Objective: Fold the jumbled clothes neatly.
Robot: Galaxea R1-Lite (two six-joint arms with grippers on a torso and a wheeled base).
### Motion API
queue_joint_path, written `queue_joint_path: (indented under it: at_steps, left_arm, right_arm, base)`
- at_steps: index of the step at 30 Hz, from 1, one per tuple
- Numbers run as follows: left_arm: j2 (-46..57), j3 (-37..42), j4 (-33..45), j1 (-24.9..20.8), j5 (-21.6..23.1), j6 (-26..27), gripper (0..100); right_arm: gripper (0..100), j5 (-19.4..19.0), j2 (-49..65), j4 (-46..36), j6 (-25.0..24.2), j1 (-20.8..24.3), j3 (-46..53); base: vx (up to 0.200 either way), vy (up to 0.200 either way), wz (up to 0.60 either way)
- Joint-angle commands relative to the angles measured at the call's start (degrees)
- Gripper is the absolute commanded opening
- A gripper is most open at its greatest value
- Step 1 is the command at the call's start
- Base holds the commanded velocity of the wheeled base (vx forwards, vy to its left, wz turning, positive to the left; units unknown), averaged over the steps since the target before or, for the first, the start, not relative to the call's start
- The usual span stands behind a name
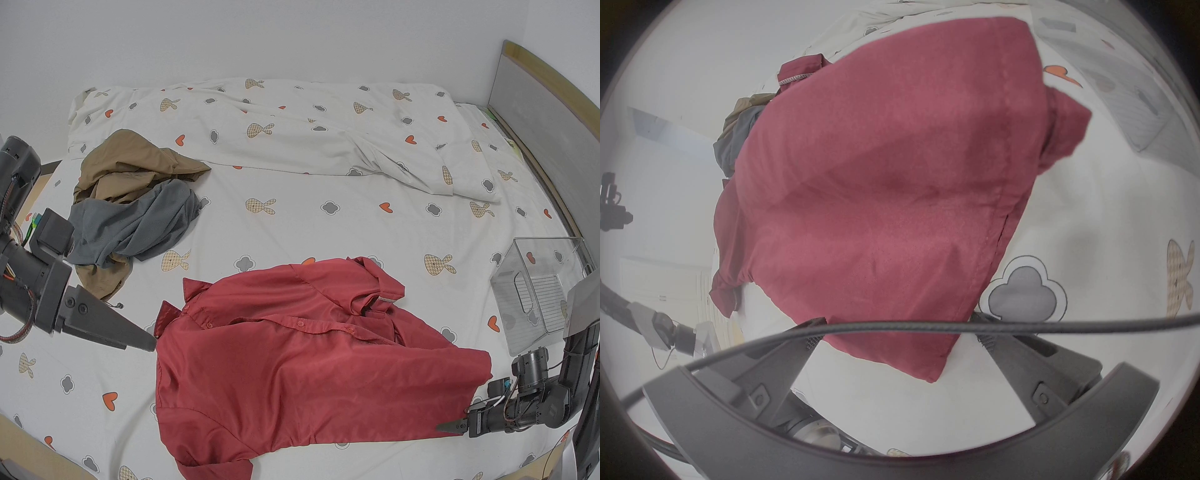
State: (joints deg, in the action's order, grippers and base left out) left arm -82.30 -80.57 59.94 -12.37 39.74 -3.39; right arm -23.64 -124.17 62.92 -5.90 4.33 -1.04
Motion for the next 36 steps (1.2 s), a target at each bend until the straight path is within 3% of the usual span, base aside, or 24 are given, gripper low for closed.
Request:
queue_joint_path:
  at_steps: [1,11,20,24,25,26,28,29,30,31,33,34,35,36]
  left_arm:
    - [-0.41,0.15,-0.09,-0.02,0.07,-0.04,100]
    - [-0.58,0.24,0.00,-0.02,0.07,0.05,100]
    - [-0.58,0.24,0.00,-0.02,0.07,0.05,100]
    - [-0.76,0.24,0.00,-0.02,0.07,0.05,100]
    - [-0.93,0.32,0.00,-0.02,0.07,0.05,100]
    - [-0.93,0.32,0.00,-0.02,0.07,0.05,100]
    - [-1.02,0.32,0.00,-0.02,-0.01,0.05,100]
    - [-1.02,0.32,0.00,-0.02,-0.01,0.05,100]
    - [-0.93,0.24,0.00,-0.02,-0.01,0.05,100]
    - [-1.02,0.24,0.00,-0.02,-0.01,0.05,100]
    - [-1.02,0.24,0.00,0.07,0.07,0.05,100]
    - [-1.11,0.32,0.00,0.07,-0.01,0.05,100]
    - [-1.11,0.32,0.00,-0.02,0.07,0.05,100]
    - [-1.37,0.32,0.00,-0.02,0.07,0.05,100]
  right_arm:
    - [0,-0.01,-1.25,0.01,-2.54,1.12,1.04]
    - [0,-0.36,1.04,0.01,-5.17,-0.11,1.04]
    - [0,-2.55,12.82,-1.39,-8.34,-7.76,-0.99]
    - [0,-2.64,15.80,-6.49,-8.51,-8.81,-4.15]
    - [0,-3.43,17.47,-14.49,-9.83,-8.90,-9.16]
    - [0,-3.61,18.09,-16.51,-10.54,-8.81,-10.30]
    - [0,-5.89,24.33,-28.64,-15.90,-8.02,-17.16]
    - [0,-5.89,24.33,-28.64,-15.90,-8.02,-17.16]
    - [0,-10.02,31.10,-40.06,-19.59,-6.79,-22.96]
    - [0,-11.26,34.09,-46.39,-20.20,-6.26,-25.95]
    - [0,-11.26,36.46,-52.19,-19.94,-5.91,-28.50]
    - [0,-11.08,39.01,-61.86,-18.09,-6.17,-32.10]
    - [0,-10.99,39.18,-63.09,-17.57,-6.35,-32.54]
    - [0,-10.99,39.27,-68.80,-13.61,-6.96,-34.38]
  base:
    - [0.000,0.000,0.00]
    - [0.000,0.000,0.00]
    - [0.000,0.000,0.00]
    - [0.000,0.000,0.00]
    - [0.000,0.000,0.00]
    - [0.000,0.000,0.00]
    - [0.000,0.000,0.00]
    - [0.000,0.000,0.00]
    - [0.000,0.000,0.00]
    - [0.000,0.000,0.00]
    - [0.000,0.000,0.00]
    - [0.000,0.000,0.00]
    - [0.000,0.000,0.00]
    - [0.000,0.000,0.00]
